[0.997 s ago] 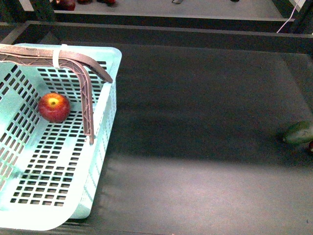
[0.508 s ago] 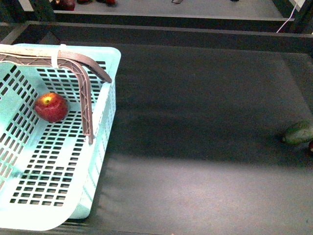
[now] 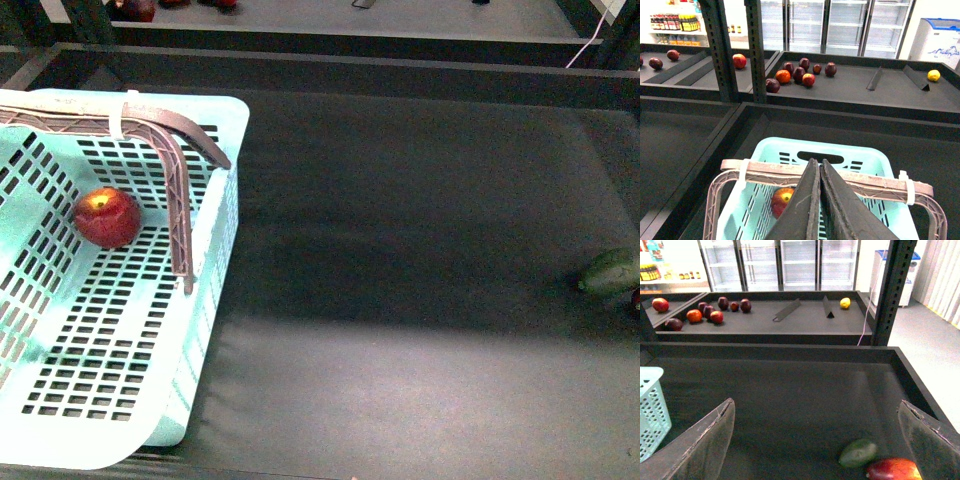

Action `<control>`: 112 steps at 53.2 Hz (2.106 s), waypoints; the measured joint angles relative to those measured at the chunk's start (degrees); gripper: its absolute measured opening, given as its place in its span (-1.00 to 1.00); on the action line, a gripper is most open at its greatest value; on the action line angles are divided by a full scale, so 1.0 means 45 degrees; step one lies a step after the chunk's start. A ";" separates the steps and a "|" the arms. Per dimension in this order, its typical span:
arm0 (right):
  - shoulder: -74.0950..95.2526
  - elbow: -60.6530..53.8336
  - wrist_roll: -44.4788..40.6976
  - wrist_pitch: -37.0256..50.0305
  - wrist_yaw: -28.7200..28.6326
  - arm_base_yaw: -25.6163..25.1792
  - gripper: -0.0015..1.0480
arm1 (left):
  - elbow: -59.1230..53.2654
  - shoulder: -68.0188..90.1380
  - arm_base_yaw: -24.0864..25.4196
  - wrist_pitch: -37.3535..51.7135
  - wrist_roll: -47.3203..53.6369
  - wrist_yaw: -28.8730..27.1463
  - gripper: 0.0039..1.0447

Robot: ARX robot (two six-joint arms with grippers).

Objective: Pick apple with right arm and hold basket with left

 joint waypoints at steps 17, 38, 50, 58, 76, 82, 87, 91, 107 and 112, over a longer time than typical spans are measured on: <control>0.0000 0.0000 0.0000 0.0000 -0.0005 0.0000 0.83 | -0.0923 -0.2545 0.0000 -0.1608 0.0049 0.0000 -0.94; -0.0005 0.0000 0.0000 -0.0005 0.0000 0.0000 0.83 | -0.1350 -0.5134 0.0000 -0.3521 0.0087 0.0005 -0.94; -0.0005 0.0000 0.0000 -0.0005 -0.0005 0.0000 0.83 | -0.1350 -0.6470 0.0000 -0.4794 0.0087 0.0005 -0.94; -0.0005 0.0000 0.0000 -0.0005 -0.0005 0.0000 0.83 | -0.1350 -0.7145 0.0000 -0.5464 0.0087 0.0005 -0.94; -0.0005 0.0000 0.0000 -0.0005 0.0000 0.0000 0.83 | -0.1350 -0.8417 0.0000 -0.6747 0.0087 0.0005 -0.94; 0.0000 0.0000 0.0000 -0.0010 -0.0005 0.0000 0.83 | -0.1345 -1.0467 0.0000 -0.8937 0.0087 0.0000 -0.94; -0.0005 0.0000 0.0000 -0.0010 -0.0005 0.0000 0.83 | -0.1345 -1.0613 0.0000 -0.8995 0.0087 0.0000 -0.94; -0.0005 0.0000 0.0000 -0.0010 -0.0005 0.0000 0.83 | -0.1345 -1.0613 0.0005 -0.9005 0.0087 0.0000 -0.94; -0.0005 0.0000 0.0000 -0.0010 0.0000 0.0000 0.83 | -0.1345 -1.0618 0.0000 -0.9010 0.0087 0.0000 -0.94; -0.0005 0.0000 0.0000 -0.0010 -0.0005 0.0000 0.83 | -0.1345 -1.0618 0.0000 -0.9010 0.0087 0.0000 -0.73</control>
